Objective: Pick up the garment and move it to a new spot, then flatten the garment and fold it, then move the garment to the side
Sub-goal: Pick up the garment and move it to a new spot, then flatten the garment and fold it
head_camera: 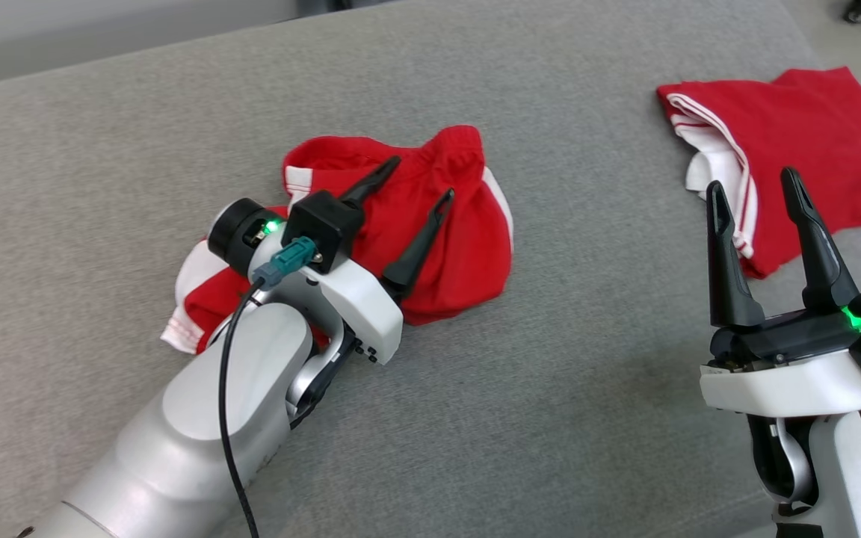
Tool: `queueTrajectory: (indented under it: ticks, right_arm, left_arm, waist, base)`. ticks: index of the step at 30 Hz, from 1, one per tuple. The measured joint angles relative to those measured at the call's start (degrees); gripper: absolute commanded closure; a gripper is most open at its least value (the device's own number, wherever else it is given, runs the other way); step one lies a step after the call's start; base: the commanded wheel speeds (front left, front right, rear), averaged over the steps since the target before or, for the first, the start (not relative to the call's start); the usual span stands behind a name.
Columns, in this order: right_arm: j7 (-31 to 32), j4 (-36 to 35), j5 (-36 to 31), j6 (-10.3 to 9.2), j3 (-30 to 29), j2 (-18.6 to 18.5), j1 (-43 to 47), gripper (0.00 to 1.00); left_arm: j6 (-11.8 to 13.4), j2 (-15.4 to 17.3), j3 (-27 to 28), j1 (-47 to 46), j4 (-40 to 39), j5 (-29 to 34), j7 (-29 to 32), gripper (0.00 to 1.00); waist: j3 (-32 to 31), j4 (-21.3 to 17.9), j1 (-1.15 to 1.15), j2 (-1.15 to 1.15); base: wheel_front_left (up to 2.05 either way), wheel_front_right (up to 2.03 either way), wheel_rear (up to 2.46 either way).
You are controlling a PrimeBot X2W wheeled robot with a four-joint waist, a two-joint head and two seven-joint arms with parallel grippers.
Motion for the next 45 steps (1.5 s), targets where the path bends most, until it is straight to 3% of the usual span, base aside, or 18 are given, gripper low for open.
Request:
queueTrajectory:
  ticks: [4, 9, 17, 21, 29, 34, 45]
  right_arm:
    - [0.0, 0.04, -0.38, 0.0, 0.09, -0.26, 0.01, 0.0]
    - [0.0, -0.02, -0.47, 0.0, -0.45, -1.47, 0.36, 0.0]
    - [-0.01, 0.69, -0.37, 0.0, -0.57, -2.52, 2.86, 0.0]
    - [-0.01, 1.19, -0.32, 0.0, -0.18, -3.02, 3.91, 0.0]
    - [-0.01, 2.83, 0.15, 0.0, -0.01, -2.94, 6.36, 0.0]
    - [-0.01, 3.48, 0.15, 0.0, 0.58, -2.94, 6.83, 0.0]
    - [-0.01, 4.43, 0.19, 0.0, 1.83, -3.03, 6.81, 0.0]
  left_arm:
    - [0.47, 0.2, 1.58, 0.34, -0.9, -0.52, -1.49, 0.0]
    - [3.72, 2.3, 6.48, 3.58, -5.04, 0.04, -2.9, 0.0]
    - [7.58, 6.39, 17.56, 18.29, -17.05, 3.32, -3.0, 0.0]
    - [8.87, 5.66, 23.26, 26.04, -21.65, 4.8, -3.0, 0.0]
    - [8.26, -0.22, 30.18, 36.05, -24.03, 11.23, -3.0, 0.0]
    - [5.61, -3.48, 33.64, 39.64, -23.99, 14.94, -3.0, 0.0]
    - [0.73, -7.15, 38.84, 40.21, -22.15, 20.17, -3.0, 0.0]
  waist:
    - [-1.06, 2.22, 0.0, 0.0]
    - [-3.28, 6.18, 0.0, 0.0]
    - [-7.96, 11.31, 0.0, 0.0]
    - [-9.83, 13.95, 0.0, 0.0]
    - [-12.99, 17.42, 0.0, 0.0]
    - [-13.87, 18.04, 0.0, 0.0]
    - [-14.71, 18.39, 0.0, 0.0]
  base:
    - [0.0, 0.0, 0.0]
    - [0.0, 0.0, 0.0]
    - [0.0, 0.0, 0.0]
    - [0.0, 0.0, 0.0]
    - [0.0, 0.0, 0.0]
    - [0.0, 0.0, 0.0]
    - [0.0, 0.0, 0.0]
